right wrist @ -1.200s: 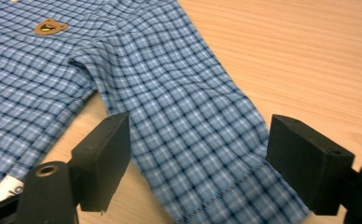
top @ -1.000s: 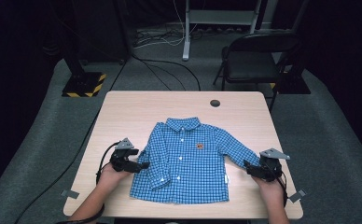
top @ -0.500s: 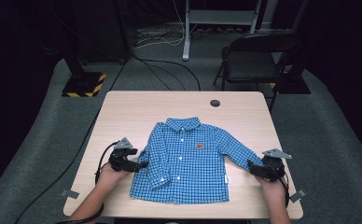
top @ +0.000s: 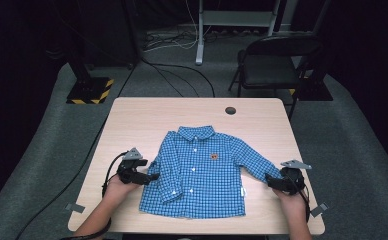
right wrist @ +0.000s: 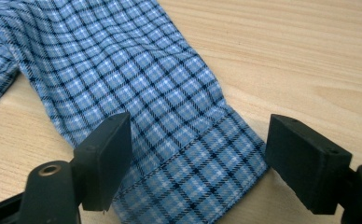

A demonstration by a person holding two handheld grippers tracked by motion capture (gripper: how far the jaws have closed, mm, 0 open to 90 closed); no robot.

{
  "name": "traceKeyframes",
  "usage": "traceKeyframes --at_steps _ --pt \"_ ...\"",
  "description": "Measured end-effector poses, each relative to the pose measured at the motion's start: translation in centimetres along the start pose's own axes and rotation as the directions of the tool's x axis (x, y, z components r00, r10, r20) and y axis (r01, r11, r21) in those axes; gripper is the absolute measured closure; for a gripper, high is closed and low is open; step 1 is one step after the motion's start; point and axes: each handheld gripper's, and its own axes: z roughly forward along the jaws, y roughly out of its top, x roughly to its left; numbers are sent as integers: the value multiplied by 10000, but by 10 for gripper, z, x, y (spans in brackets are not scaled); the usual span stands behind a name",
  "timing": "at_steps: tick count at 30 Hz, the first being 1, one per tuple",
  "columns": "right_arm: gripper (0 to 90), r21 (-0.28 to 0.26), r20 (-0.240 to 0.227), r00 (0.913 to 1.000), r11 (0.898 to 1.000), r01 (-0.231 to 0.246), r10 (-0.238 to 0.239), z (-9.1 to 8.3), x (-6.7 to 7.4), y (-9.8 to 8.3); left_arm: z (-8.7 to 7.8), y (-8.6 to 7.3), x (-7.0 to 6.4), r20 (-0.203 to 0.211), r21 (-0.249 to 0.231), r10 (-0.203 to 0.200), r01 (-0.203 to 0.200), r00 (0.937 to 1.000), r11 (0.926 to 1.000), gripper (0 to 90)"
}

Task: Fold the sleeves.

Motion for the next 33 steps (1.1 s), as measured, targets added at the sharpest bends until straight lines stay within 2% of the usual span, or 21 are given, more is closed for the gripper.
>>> traceKeyframes --at_steps 18,33 --pt "240 3 101 9999 10000 70 -70 1 0 0 1 0 0 24 41 1 -1 10000 10000 137" --pt "574 -206 -227 9984 9984 522 -527 -3 2 1 2 0 -1 33 68 -3 3 10000 10000 136"
